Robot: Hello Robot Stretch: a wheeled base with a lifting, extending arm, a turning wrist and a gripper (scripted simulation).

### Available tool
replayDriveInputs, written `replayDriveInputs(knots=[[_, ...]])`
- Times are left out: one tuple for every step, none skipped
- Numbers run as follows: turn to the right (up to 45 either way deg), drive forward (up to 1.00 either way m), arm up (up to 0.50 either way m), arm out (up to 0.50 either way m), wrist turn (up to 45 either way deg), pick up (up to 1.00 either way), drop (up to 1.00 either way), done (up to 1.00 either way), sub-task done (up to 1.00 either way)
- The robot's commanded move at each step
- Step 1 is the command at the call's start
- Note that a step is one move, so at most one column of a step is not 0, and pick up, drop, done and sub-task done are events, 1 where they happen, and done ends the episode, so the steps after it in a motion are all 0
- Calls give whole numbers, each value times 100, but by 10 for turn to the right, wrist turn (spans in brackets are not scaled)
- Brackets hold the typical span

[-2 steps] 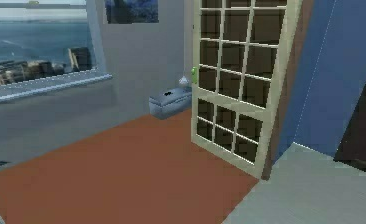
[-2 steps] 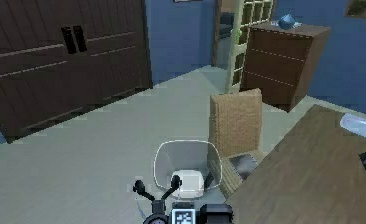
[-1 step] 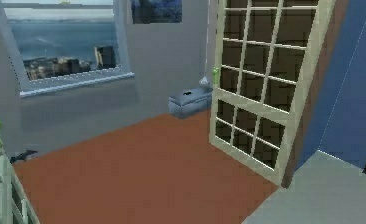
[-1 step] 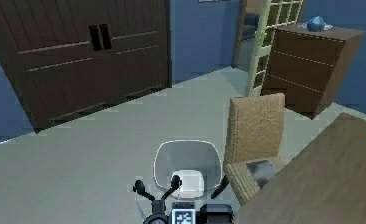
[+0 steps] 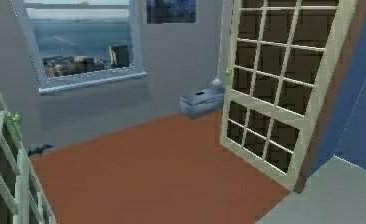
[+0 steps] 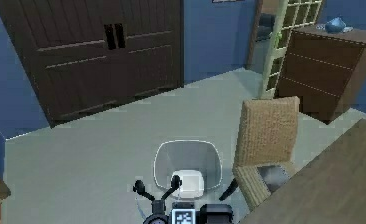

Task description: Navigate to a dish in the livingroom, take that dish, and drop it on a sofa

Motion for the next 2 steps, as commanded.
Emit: replayDriveInputs(knots=[[0,10,0,0,0,0,0,0,0],[450,0,0,0,0,0,0,0,0]])
